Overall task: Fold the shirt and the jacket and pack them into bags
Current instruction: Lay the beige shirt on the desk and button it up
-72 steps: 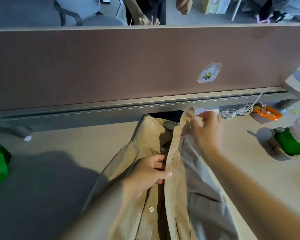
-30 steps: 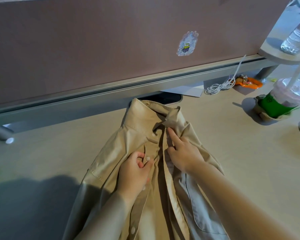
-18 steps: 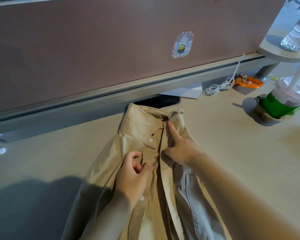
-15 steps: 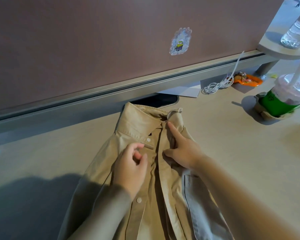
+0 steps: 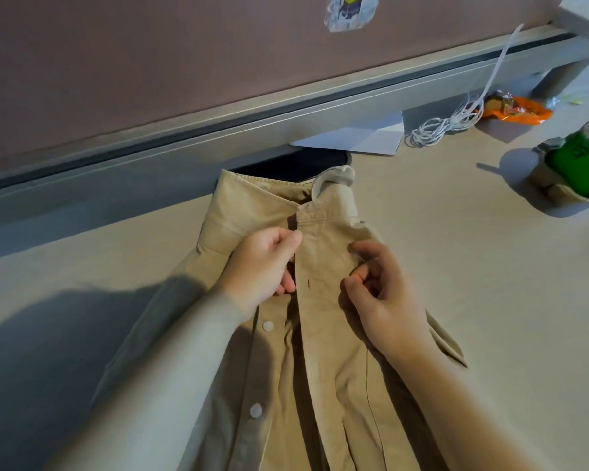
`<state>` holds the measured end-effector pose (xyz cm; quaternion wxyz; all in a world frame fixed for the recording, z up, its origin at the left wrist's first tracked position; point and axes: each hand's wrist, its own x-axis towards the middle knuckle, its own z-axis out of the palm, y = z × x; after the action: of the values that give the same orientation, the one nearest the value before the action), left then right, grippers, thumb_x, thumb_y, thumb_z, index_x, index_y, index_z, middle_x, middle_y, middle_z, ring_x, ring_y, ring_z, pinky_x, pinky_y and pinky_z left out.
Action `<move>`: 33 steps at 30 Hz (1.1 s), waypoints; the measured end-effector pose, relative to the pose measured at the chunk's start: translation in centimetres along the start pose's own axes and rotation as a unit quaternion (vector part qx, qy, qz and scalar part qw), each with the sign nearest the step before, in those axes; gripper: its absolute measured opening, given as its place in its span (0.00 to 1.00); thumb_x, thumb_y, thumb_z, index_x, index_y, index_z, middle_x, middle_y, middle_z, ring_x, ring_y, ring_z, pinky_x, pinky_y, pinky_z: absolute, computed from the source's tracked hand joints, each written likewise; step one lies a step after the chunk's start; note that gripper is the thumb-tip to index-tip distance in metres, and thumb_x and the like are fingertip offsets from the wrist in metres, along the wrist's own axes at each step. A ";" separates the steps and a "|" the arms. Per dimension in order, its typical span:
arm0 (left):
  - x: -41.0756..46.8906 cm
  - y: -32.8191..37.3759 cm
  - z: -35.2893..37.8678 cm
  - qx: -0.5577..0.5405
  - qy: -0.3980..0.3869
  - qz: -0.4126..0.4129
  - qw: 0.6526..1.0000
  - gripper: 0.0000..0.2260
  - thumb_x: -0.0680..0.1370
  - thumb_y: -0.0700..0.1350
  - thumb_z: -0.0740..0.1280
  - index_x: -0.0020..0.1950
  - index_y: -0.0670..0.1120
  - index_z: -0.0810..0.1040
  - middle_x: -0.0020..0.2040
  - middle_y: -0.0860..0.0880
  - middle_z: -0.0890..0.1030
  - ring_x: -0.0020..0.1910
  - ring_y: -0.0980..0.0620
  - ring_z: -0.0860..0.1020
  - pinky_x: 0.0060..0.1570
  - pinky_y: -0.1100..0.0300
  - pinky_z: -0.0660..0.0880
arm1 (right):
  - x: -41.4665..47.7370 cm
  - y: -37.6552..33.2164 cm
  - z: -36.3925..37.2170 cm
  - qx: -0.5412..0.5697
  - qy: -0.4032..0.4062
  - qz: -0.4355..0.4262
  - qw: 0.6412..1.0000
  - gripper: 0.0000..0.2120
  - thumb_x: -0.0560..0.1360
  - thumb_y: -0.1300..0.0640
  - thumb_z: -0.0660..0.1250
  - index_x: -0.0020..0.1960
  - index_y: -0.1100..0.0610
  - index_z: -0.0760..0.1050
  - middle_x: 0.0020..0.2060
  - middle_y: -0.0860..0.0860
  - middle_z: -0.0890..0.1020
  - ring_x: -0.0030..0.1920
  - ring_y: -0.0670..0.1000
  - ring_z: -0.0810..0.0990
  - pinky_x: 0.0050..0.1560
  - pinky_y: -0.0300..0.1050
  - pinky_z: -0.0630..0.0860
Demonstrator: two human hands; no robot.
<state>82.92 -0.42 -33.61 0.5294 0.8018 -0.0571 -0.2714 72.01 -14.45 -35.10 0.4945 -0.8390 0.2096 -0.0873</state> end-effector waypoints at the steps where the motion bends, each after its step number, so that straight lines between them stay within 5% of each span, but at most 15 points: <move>1: 0.0 -0.1 -0.1 -0.006 -0.005 0.007 1.000 0.10 0.81 0.50 0.59 0.44 0.51 0.77 0.34 0.53 0.78 0.22 0.57 0.74 0.23 0.65 0.68 | -0.1 0.0 0.0 0.007 0.009 -0.001 1.000 0.16 0.75 0.59 0.65 0.59 0.45 0.70 0.36 0.45 0.78 0.38 0.46 0.78 0.41 0.40 0.76; 5: -0.1 -0.2 -0.5 -0.013 -0.032 0.017 0.999 0.09 0.82 0.49 0.57 0.45 0.52 0.75 0.25 0.51 0.79 0.21 0.55 0.73 0.22 0.65 0.67 | -0.3 -0.2 0.2 0.009 0.053 -0.018 0.998 0.16 0.74 0.64 0.66 0.56 0.46 0.72 0.34 0.46 0.78 0.37 0.46 0.77 0.37 0.32 0.74; 12: -0.1 -0.6 -0.4 -0.025 -0.010 0.044 0.999 0.06 0.80 0.48 0.61 0.46 0.51 0.76 0.26 0.53 0.78 0.22 0.57 0.73 0.22 0.65 0.68 | -0.1 -0.3 0.7 -0.033 0.092 -0.045 0.994 0.13 0.73 0.65 0.65 0.53 0.51 0.75 0.30 0.46 0.78 0.36 0.45 0.77 0.33 0.27 0.71; 22: -4.6 0.1 -0.6 -0.067 0.147 -0.052 0.985 0.05 0.78 0.46 0.65 0.49 0.47 0.79 0.36 0.51 0.81 0.26 0.57 0.76 0.27 0.63 0.75 | 0.2 -0.9 0.9 -0.070 0.073 -0.012 0.995 0.12 0.72 0.62 0.62 0.55 0.54 0.74 0.34 0.50 0.80 0.34 0.47 0.80 0.36 0.40 0.76; 27: -11.0 0.1 0.5 0.106 0.012 -0.097 0.990 0.14 0.73 0.61 0.66 0.44 0.51 0.81 0.33 0.51 0.83 0.26 0.58 0.79 0.29 0.66 0.76 | 0.1 -1.2 0.8 -0.076 0.069 -0.019 0.995 0.12 0.73 0.62 0.62 0.55 0.55 0.74 0.33 0.50 0.79 0.34 0.47 0.78 0.34 0.37 0.74; 30: -12.2 -0.9 1.6 0.118 -0.033 -0.108 0.987 0.11 0.73 0.55 0.70 0.53 0.53 0.80 0.35 0.54 0.83 0.32 0.58 0.83 0.34 0.62 0.80 | 0.2 -1.1 0.5 -0.061 0.038 -0.003 0.997 0.11 0.74 0.60 0.60 0.55 0.50 0.72 0.36 0.50 0.80 0.36 0.51 0.80 0.38 0.46 0.79; 33: -12.2 -1.4 1.9 0.036 0.000 -0.163 0.986 0.17 0.73 0.51 0.73 0.59 0.48 0.78 0.38 0.50 0.84 0.35 0.54 0.84 0.44 0.55 0.82 | 0.1 -1.6 -0.4 0.025 -0.037 0.070 0.997 0.13 0.74 0.56 0.60 0.49 0.37 0.70 0.40 0.49 0.80 0.42 0.56 0.82 0.42 0.51 0.79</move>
<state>71.39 3.29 -30.85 0.4492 0.8188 0.0645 -0.3516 72.41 -14.13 -33.50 0.5278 -0.8124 0.2466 -0.0264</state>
